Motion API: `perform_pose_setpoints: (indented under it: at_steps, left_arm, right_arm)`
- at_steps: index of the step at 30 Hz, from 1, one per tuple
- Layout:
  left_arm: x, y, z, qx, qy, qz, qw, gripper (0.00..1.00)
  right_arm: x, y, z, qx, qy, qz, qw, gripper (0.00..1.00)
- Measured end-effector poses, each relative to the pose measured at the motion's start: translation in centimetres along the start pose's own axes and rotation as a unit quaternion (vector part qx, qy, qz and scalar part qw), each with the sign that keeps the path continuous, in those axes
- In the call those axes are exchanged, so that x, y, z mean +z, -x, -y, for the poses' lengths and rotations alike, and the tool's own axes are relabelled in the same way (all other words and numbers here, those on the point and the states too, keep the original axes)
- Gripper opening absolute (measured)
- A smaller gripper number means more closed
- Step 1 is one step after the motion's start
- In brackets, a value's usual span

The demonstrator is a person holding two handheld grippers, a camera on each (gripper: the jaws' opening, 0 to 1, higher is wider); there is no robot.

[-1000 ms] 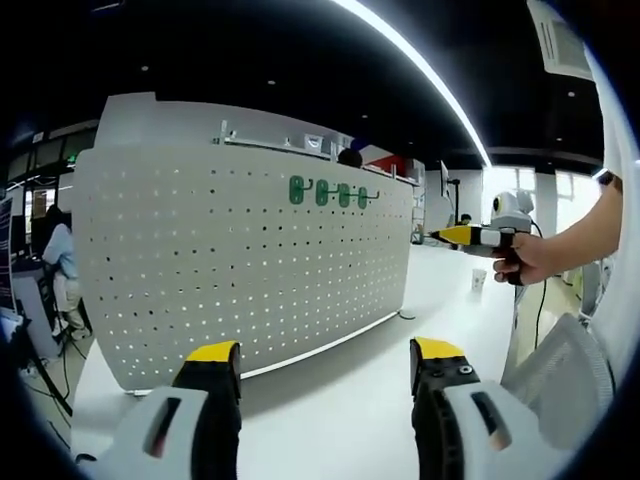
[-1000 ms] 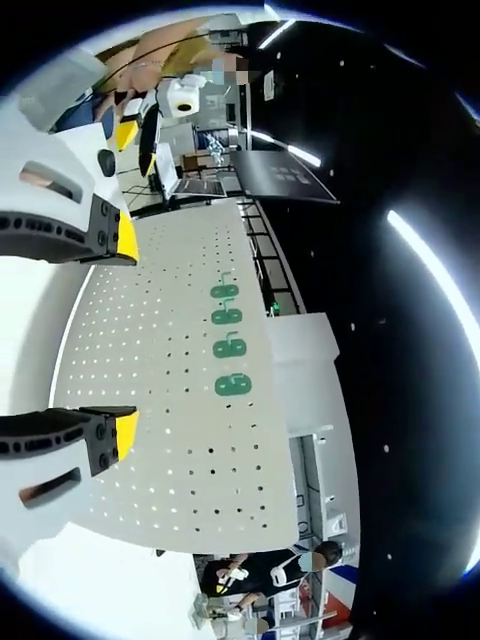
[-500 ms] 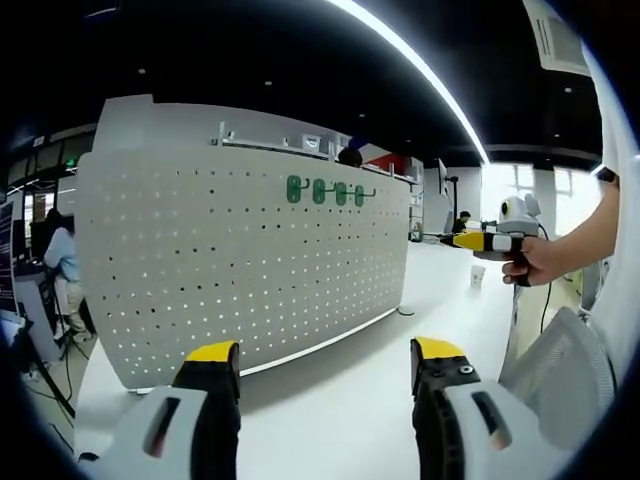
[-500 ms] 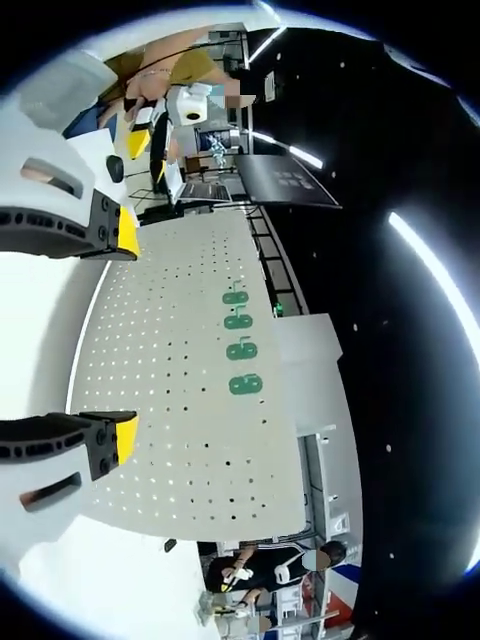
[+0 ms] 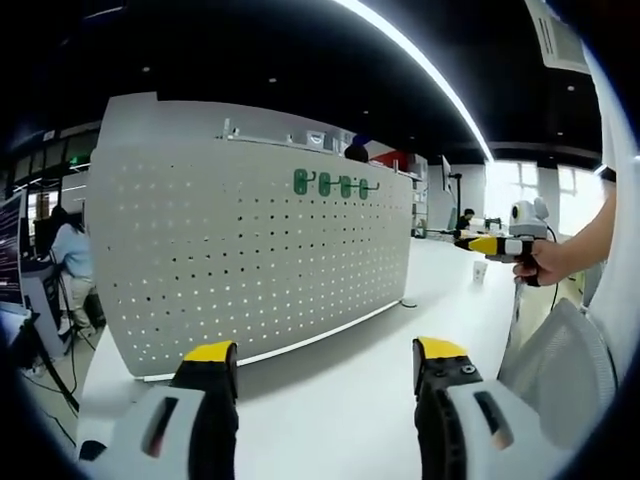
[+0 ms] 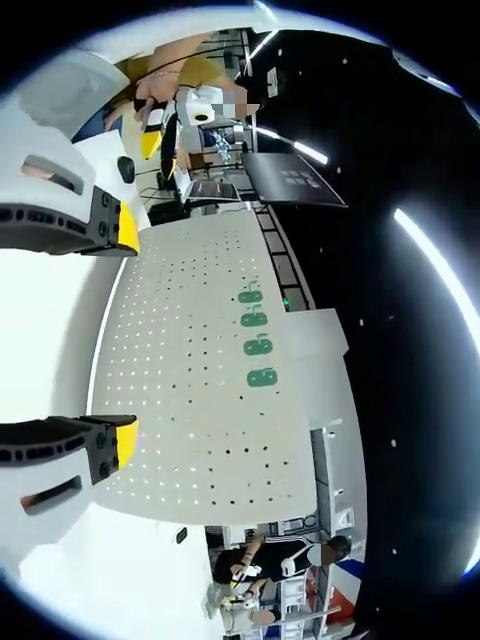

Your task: Insert the hook assembly into the mounting plate slot until the hook locks in place.

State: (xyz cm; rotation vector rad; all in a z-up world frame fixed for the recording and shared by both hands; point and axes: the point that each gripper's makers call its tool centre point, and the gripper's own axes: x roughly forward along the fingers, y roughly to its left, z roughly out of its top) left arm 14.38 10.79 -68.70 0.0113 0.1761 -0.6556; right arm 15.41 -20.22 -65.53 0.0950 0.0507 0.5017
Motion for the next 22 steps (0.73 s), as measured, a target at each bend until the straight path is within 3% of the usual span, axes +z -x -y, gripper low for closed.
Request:
perform_pose_setpoints:
  at_steps: [22]
  left_arm:
    - [-0.8,1.3,-0.6,0.016,0.017,0.001,0.9997,0.75]
  right_arm:
    - [-1.6,1.6,-0.1,-0.013,-0.018,-0.007,0.9997,0.64]
